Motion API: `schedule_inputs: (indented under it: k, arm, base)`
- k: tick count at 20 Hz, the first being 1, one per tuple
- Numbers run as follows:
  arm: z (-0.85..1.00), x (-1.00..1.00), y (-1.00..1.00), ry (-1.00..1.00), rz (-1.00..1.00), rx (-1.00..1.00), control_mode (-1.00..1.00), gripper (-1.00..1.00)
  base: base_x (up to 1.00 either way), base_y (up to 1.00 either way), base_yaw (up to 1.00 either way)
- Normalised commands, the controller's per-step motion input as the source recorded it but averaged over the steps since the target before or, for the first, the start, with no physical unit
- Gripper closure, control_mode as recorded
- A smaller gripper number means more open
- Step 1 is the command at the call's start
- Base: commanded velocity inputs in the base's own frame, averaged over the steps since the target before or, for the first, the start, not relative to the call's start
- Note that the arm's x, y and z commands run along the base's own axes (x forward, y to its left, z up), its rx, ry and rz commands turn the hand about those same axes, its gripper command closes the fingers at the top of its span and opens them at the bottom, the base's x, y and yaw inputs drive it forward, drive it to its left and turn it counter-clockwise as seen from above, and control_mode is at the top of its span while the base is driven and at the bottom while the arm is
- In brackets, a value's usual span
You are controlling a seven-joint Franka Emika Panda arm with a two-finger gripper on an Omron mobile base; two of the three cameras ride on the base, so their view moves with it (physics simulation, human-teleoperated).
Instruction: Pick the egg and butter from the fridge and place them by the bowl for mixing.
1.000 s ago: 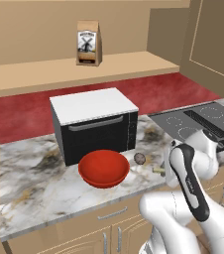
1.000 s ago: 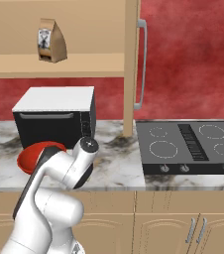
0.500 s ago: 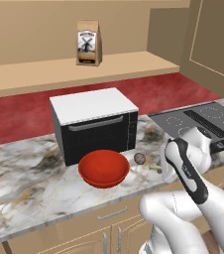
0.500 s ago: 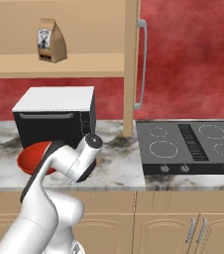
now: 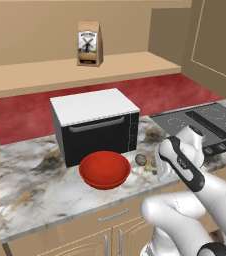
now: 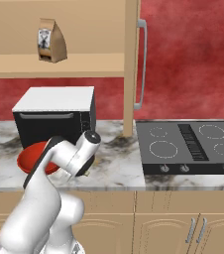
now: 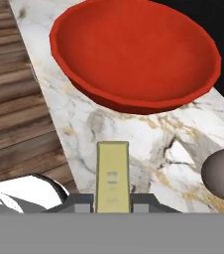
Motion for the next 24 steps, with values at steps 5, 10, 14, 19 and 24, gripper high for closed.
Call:
schedule_inputs:
  k: [5,10,14,19,24]
  arm:
    - [-0.24,0.0,0.31,-0.08,-0.03,0.0,-1.0,1.0]
    - [-0.19,-0.15,0.16,-0.07,-0.09,0.07,-1.0,1.0]
    - [-0.22,-0.22,0.13,-0.07,-0.11,0.08,-1.0,-1.0]
    - [-0.15,-0.11,0.19,-0.09,-0.08,0.07,-1.0,-1.0]
    - [-0.16,0.0,0.2,-0.08,-0.07,0.07,-1.0,-1.0]
  base:
    - [0.0,0.0,0.0]
    - [0.0,0.0,0.0]
    - [0.0,0.0,0.0]
    - [0.0,0.0,0.0]
    - [0.0,0.0,0.0]
